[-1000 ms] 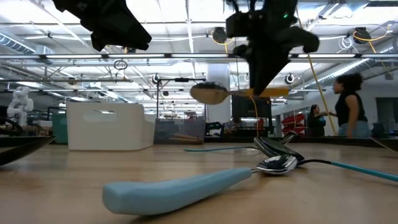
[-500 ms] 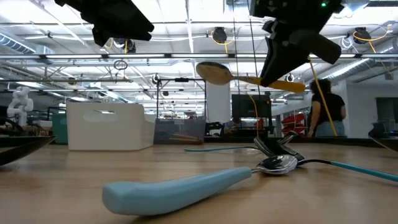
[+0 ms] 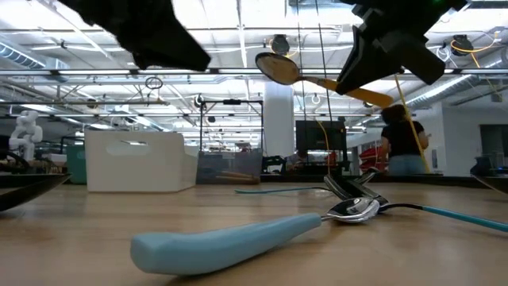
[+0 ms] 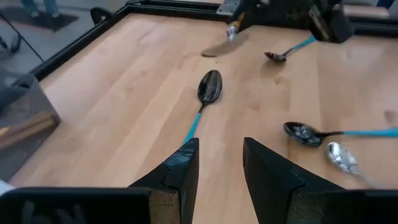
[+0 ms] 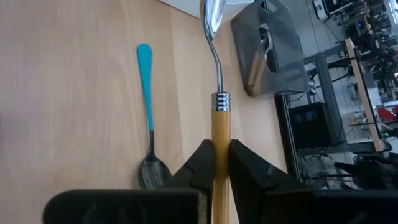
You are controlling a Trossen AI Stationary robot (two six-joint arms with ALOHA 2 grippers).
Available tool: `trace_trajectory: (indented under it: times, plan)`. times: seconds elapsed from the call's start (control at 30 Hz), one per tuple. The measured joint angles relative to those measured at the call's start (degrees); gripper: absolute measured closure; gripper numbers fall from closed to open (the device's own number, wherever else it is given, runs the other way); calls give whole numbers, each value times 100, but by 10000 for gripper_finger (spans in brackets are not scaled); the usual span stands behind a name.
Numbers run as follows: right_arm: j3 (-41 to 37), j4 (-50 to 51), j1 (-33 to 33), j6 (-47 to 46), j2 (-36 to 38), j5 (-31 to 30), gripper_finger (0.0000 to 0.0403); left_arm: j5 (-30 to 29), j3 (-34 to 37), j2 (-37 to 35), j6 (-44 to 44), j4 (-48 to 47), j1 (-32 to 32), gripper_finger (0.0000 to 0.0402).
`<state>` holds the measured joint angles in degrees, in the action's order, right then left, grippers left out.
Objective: Sort silverware by color (type)
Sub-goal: Put the orange spoon into the black bin
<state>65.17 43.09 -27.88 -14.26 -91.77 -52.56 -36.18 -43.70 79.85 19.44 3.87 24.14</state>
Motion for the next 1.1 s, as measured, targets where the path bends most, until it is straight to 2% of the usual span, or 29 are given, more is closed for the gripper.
trace_trajectory:
  times: [0.07,0.27,0.37,0.53,0.63,1.1]
  plan:
    - [0,-4,-2,2,0,4,377,-18,-92,184,-234,235,0,277]
    - [0,-21,-11,0,0,11,377,-249,-566,464,-739,102,51,265]
    - [0,-52,-11,0,0,12,377,-340,-820,628,-934,105,132,228]
    - [0,-150,-13,0,0,31,377,-990,-1128,853,-1128,-182,273,147]
    - [0,-166,-13,0,0,40,377,-1256,-1271,951,-1152,-238,299,117]
    - [0,-234,-15,42,0,168,377,-1198,-1388,1050,-1445,-269,330,108]
